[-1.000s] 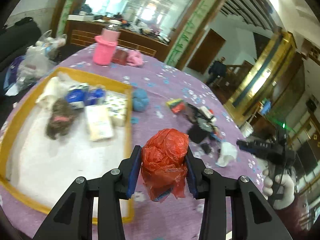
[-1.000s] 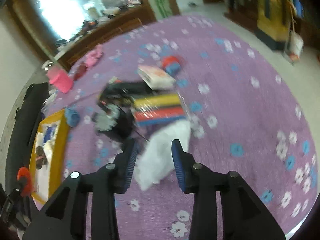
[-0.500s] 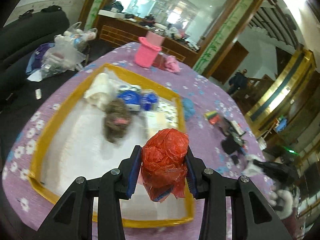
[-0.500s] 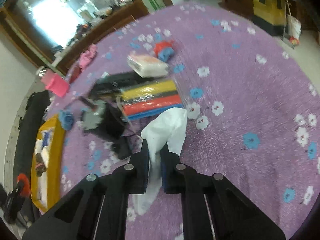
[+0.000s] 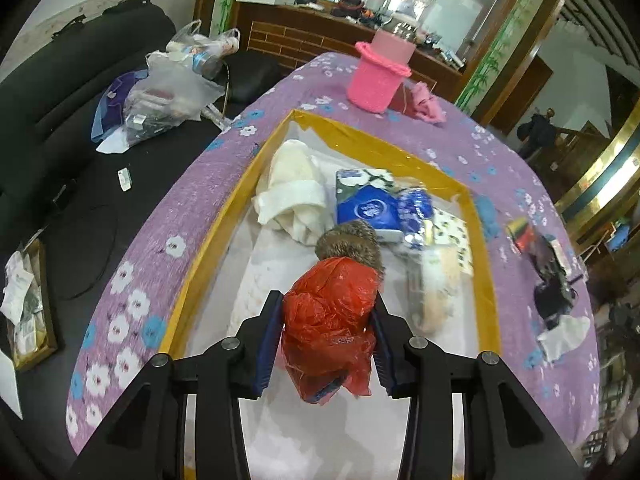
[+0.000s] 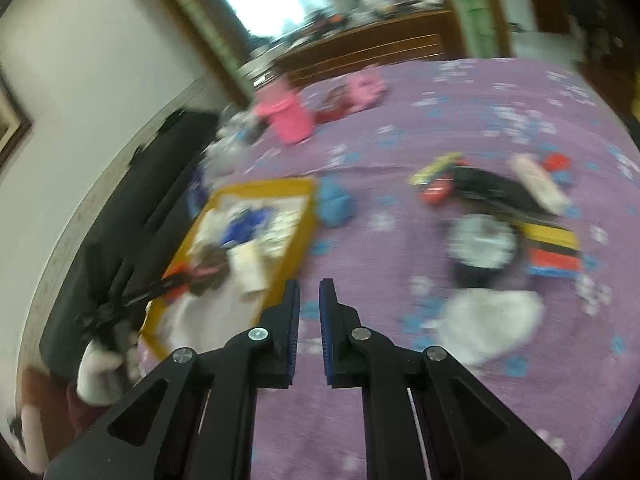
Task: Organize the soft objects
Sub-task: 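Carry both items over the yellow tray and open both tools to drop them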
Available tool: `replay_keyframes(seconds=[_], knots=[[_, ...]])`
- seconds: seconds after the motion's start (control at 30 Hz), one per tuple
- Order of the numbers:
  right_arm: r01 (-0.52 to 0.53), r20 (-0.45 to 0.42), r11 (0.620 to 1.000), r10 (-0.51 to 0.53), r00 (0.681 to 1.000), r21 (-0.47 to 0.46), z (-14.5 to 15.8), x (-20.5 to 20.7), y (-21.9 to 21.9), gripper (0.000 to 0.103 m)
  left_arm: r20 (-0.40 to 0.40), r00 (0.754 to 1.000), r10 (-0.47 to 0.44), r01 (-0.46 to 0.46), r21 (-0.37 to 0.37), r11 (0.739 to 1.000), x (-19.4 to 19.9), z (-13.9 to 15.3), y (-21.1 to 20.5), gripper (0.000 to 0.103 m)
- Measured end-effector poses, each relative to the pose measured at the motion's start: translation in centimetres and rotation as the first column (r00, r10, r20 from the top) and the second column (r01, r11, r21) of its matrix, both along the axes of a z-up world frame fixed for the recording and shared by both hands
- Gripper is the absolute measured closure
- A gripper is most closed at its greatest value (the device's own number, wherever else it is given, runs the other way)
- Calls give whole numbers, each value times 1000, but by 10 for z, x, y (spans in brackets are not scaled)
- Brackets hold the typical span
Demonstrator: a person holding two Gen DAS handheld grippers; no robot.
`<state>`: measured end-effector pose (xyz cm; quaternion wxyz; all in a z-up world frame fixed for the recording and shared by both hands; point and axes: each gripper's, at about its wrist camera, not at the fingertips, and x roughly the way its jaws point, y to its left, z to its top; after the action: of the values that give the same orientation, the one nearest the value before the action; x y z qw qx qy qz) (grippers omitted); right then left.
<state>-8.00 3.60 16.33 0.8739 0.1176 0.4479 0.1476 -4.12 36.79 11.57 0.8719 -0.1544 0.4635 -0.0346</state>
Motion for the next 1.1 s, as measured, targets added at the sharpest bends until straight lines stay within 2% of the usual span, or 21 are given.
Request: replay_keyframes(seconds=[0.07,0.13,0.2,0.3,0.33,0.37,0.4,0.43,0.53,0.67,0.77,0.83,0.97,1.1], knots=[[-58,-14,998,58,998,-12,-4,9,25,95,-7,1000,5,-5,-8,1000,9,-2,2,63],[-72,-21,997,72,997,-15,-5,17,37,95,-12,1000,15,-15,-7,1000,17,-5,4,62],[9,-26,1000,-10,1000,-22,-8,21,22,91,-12,1000,17,-17,-11,1000,22,-9,5,62],[187,-25,980,-189,982,-66,-17,16,-26,65,-22,1000,19,-20,-23,1000,27,-18,11,61],[245,-23,965,-248,969,-93,-21,12,-41,63,-24,999,26,-26,-20,999,28,-21,14,61],[300,-21,947,-304,952,-116,-26,8,-57,62,-23,999,41,-41,-5,999,28,-22,16,58],[341,-26,931,-347,937,-131,-32,4,-71,62,-25,998,59,-59,4,998,28,-23,18,46],[365,-37,920,-373,927,-141,-38,1,-80,62,-25,997,73,-73,-4,997,29,-24,21,43],[398,-77,907,-411,909,-141,-54,-4,-96,62,-11,997,76,-77,-44,996,23,-19,22,42],[426,-84,888,-445,892,-173,-66,-9,-102,63,86,992,88,-83,-62,995,-7,2,20,39],[495,34,856,-496,868,-151,-52,-30,-109,62,159,979,125,-111,-97,989,-37,16,24,28],[518,64,841,-515,855,-156,-47,-39,-113,62,199,968,154,-131,-122,984,-56,21,27,25],[551,-59,834,-552,832,-29,-62,-47,-142,62,229,955,190,-149,-186,971,-85,17,33,25],[571,-181,818,-552,814,70,-88,-40,-156,62,219,959,180,-139,-192,972,-97,9,29,25]])
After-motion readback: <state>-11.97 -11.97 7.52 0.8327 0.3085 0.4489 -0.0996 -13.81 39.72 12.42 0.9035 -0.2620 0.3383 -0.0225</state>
